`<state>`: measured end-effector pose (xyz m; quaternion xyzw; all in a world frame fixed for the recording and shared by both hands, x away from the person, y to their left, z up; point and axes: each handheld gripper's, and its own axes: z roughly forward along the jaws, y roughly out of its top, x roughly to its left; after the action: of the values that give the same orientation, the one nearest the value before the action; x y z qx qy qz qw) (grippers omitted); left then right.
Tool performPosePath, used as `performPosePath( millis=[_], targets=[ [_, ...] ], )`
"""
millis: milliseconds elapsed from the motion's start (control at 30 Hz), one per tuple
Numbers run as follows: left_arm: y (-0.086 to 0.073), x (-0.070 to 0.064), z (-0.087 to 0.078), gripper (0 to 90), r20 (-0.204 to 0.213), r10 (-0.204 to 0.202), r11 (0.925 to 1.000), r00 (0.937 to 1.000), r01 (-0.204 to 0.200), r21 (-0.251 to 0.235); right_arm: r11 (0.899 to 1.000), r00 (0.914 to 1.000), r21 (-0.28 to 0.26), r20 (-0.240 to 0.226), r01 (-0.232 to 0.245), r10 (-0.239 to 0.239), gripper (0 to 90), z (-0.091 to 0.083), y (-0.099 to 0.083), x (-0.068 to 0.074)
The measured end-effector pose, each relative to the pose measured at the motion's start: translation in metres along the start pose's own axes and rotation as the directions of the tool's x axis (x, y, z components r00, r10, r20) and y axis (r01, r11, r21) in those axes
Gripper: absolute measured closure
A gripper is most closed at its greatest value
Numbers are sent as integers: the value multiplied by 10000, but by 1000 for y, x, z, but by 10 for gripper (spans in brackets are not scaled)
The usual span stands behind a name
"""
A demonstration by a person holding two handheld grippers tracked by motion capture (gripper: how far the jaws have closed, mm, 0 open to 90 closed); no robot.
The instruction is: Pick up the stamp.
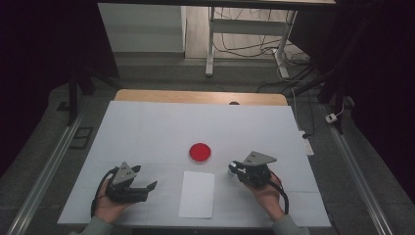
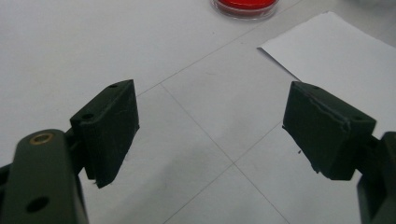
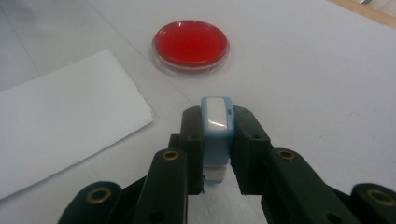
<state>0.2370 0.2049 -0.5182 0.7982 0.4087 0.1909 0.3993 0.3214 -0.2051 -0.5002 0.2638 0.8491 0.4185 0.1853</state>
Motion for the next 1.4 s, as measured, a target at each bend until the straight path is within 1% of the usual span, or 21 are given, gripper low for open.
performPosePath(
  millis=[67, 100, 200, 233, 333, 400, 467, 533, 567, 600, 800, 933, 967, 1067, 1233, 1333, 1400],
  targets=[
    [0, 0, 0, 188, 6, 6, 10000, 10000, -6, 11, 10000, 10000, -7, 4, -31, 31, 752, -1, 0, 0],
    [0, 0, 0, 188, -9, 16, 10000, 10000, -16, 24, 9997, 9999, -210, -29, -100, 100, 752, -3, 1, -1],
    [0, 0, 1, 188, -13, 19, 10000, 10000, -19, 24, 9985, 9997, -492, -19, -233, 233, 752, -6, 2, -1],
    [0, 0, 1, 188, -13, 19, 10000, 10000, -19, 24, 9985, 9997, -492, -19, -233, 233, 752, -6, 2, -1],
    [0, 0, 2, 188, -13, 18, 10000, 10000, -18, 31, 9967, 9995, -754, 21, -306, 308, 753, -12, 4, -2],
    [0, 0, 2, 188, -28, 24, 10000, 10000, -24, 30, 9963, 9994, -795, 102, -319, 328, 753, -13, 5, -1],
    [0, 0, 2, 188, -37, 28, 10000, 10000, -28, 36, 9934, 9991, -1071, 56, -417, 425, 753, -15, 7, 0],
    [0, -1, 2, 188, -34, 31, 10000, 10000, -31, 45, 9933, 9992, -1088, 65, -377, 386, 753, -16, 7, -1],
    [0, -1, 2, 188, -33, 34, 10000, 10000, -33, 48, 9913, 9991, -1253, 47, -410, 420, 753, -18, 9, 0],
    [0, -1, 2, 188, -46, 33, 10000, 10000, -33, 54, 9913, 9991, -1253, 47, -410, 420, 753, -18, 9, 0],
    [0, -1, 3, 188, -35, 53, 10000, 10000, -52, 48, 9845, 9983, -1660, -220, -565, 536, 753, -23, 13, 2],
    [0, -1, 3, 188, -42, 59, 10000, 10000, -58, 56, 9817, 9976, -1796, -378, -632, 573, 753, -25, 15, 2],
    [1, -1, 3, 188, -45, 71, 10000, 10000, -70, 59, 9817, 9976, -1796, -378, -632, 573, 753, -25, 15, 2],
    [1, -1, 4, 188, -59, 84, 9999, 9999, -84, 58, 9772, 9970, -2004, -468, -705, 623, 753, -27, 17, 4],
    [1, -1, 3, 188, -80, 61, 10000, 9999, -61, 29, 9740, 9966, -2145, -542, -727, 624, 753, -28, 20, 6],
    [1, -1, 4, 187, -76, 54, 10000, 10000, -54, 30, 9718, 9954, -2224, -713, -785, 641, 753, -29, 24, 8],
    [1, -1, 3, 188, -72, 41, 10000, 10000, -41, 20, 9731, 9953, -2169, -733, -775, 630, 753, -29, 25, 8]
  ],
)
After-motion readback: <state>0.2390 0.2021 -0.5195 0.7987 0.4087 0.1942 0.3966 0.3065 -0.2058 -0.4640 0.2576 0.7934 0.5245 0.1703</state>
